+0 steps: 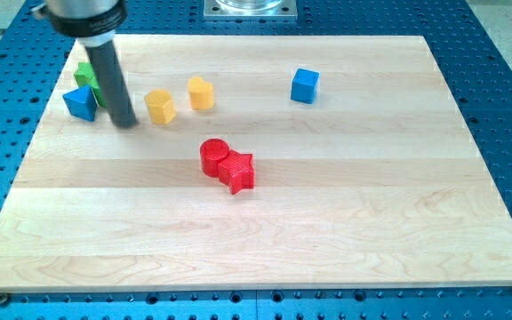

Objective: Push the triangle into the green circle

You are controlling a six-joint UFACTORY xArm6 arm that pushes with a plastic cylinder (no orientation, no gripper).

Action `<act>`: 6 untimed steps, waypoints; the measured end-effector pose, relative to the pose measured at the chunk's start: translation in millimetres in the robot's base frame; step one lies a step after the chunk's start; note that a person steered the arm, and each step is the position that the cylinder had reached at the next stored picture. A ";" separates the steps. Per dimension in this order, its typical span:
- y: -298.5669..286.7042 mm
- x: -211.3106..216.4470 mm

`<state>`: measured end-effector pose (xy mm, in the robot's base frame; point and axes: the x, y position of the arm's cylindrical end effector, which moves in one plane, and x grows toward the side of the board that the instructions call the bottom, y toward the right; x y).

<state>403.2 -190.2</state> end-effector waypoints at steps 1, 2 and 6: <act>-73.3 12.9; -113.5 2.3; -79.8 -21.0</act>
